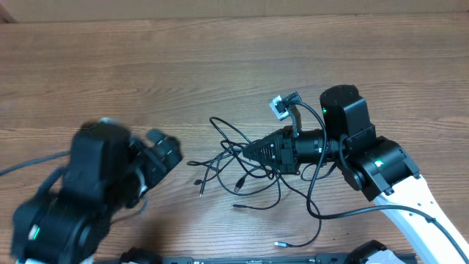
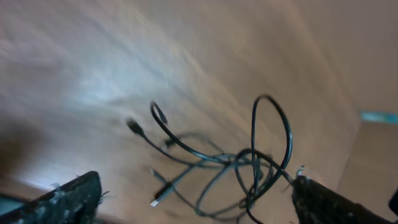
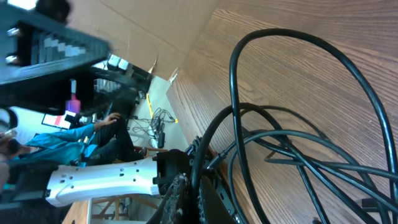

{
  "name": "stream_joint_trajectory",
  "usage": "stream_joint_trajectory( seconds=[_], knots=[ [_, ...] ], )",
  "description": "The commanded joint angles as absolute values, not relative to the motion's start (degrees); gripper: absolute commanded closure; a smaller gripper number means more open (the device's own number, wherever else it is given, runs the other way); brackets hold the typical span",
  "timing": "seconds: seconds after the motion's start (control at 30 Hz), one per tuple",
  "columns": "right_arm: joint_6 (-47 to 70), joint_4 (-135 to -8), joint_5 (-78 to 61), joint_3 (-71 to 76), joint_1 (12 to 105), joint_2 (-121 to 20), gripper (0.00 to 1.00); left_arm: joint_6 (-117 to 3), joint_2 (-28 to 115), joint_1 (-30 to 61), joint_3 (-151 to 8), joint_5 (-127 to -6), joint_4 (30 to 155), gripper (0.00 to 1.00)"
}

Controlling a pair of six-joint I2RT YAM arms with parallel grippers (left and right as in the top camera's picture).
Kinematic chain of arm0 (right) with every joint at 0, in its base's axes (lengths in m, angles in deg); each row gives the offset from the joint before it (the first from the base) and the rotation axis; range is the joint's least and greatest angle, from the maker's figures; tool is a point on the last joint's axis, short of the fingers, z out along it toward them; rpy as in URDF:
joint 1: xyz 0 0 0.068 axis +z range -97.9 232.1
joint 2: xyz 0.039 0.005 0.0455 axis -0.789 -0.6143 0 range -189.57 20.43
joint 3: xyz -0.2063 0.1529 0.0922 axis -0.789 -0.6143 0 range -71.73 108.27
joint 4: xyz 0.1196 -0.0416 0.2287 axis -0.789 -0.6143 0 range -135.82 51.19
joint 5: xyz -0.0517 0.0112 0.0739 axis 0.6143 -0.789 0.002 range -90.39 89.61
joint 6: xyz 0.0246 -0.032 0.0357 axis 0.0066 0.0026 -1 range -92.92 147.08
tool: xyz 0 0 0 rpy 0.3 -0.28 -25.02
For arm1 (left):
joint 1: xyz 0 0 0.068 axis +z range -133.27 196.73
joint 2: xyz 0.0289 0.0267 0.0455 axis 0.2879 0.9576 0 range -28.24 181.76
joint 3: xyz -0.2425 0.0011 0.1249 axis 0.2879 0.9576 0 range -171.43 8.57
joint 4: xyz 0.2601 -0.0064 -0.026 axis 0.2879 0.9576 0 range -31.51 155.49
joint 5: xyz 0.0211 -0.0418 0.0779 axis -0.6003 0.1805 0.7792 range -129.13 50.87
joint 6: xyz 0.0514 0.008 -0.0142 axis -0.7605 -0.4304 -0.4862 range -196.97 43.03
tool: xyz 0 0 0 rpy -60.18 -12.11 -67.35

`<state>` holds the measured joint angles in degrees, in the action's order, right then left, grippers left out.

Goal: Untangle cables
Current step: 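Move the left gripper toward the cable held by the right gripper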

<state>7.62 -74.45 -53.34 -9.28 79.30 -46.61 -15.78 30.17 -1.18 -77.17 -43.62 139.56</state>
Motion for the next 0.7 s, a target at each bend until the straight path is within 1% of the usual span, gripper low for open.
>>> stream_joint_trajectory(
  seconds=[0.0,0.13,0.17,0.23,0.27,0.3,0.33,0.4,0.43,0.53,0.67],
  knots=[
    [7.53,-74.04,-53.60,-9.10,79.52,-46.09,0.96,-16.74,34.63,-1.40,-77.30,-53.31,139.52,0.00],
    [7.53,-74.19,-53.60,-9.10,79.52,-46.09,0.96,-22.91,40.07,-1.40,-77.30,-63.78,139.65,0.02],
    [7.55,-74.23,-53.60,-9.10,79.52,-46.07,0.96,-25.22,41.08,-1.40,-77.30,-65.85,139.65,0.04],
    [7.55,-74.39,-53.60,-9.10,79.52,-46.09,0.96,-29.64,42.89,-1.40,-77.30,-69.77,140.53,0.14],
    [7.55,-74.52,-53.60,-9.10,79.52,-46.07,0.96,-30.47,43.44,-1.42,-77.30,-70.31,141.62,0.16],
    [7.57,-74.74,-53.60,-9.10,79.52,-46.07,0.96,-30.99,43.88,-1.46,-77.30,-69.83,143.46,0.17],
    [7.59,-75.00,-53.49,-9.10,79.52,-46.07,0.96,-31.17,44.12,-1.59,-77.30,-68.28,145.16,0.21],
    [7.59,-75.46,-52.25,-9.10,79.34,-46.07,0.96,-30.82,44.18,-2.03,-77.30,-62.75,149.68,0.27],
    [7.57,-75.55,-51.22,-9.10,79.36,-46.07,0.96,-30.05,44.12,-2.36,-77.30,-59.58,152.07,0.28],
    [7.42,-75.52,-50.83,-9.10,79.36,-46.07,0.96,-28.61,43.96,-4.15,-77.27,-52.85,155.30,0.29],
    [5.60,-75.33,-50.83,-9.10,79.36,-46.07,0.96,-28.55,44.05,-8.87,-77.19,-51.12,150.21,0.25]
  ],
)
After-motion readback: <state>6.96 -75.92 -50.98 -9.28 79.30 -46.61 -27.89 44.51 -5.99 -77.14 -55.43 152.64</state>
